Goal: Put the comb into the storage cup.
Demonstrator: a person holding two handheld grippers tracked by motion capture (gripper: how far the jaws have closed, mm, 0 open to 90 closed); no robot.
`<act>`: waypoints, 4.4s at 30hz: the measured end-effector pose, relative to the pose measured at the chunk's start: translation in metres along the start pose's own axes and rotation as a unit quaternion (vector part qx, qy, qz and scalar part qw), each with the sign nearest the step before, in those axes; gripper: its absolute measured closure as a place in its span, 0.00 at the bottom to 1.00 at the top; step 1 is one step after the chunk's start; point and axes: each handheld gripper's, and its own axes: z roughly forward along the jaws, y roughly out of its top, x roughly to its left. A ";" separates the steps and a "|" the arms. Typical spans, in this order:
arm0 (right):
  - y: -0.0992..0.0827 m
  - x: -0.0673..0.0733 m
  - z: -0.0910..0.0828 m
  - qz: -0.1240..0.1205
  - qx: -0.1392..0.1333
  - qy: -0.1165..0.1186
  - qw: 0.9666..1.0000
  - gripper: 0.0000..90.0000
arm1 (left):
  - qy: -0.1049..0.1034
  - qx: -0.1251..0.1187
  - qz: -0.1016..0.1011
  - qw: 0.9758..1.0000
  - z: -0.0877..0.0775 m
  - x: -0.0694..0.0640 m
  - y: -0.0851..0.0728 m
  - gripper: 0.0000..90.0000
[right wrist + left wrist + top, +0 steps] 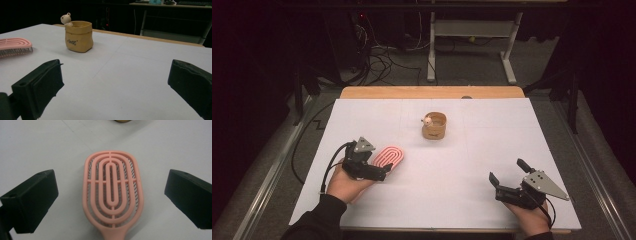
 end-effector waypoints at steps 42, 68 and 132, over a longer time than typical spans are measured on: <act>0.001 -0.003 -0.006 0.005 -0.007 -0.004 1.000 0.00 | 0.024 0.114 -0.021 0.993 0.040 -0.006 0.017 0.00; 0.000 -0.004 -0.006 0.005 -0.008 -0.008 1.000 0.00 | 0.009 0.146 -0.026 0.989 0.052 0.000 0.012 0.00; -0.001 -0.005 -0.008 0.011 -0.009 -0.012 1.000 0.00 | -0.001 0.054 0.013 0.998 0.034 -0.009 0.003 0.20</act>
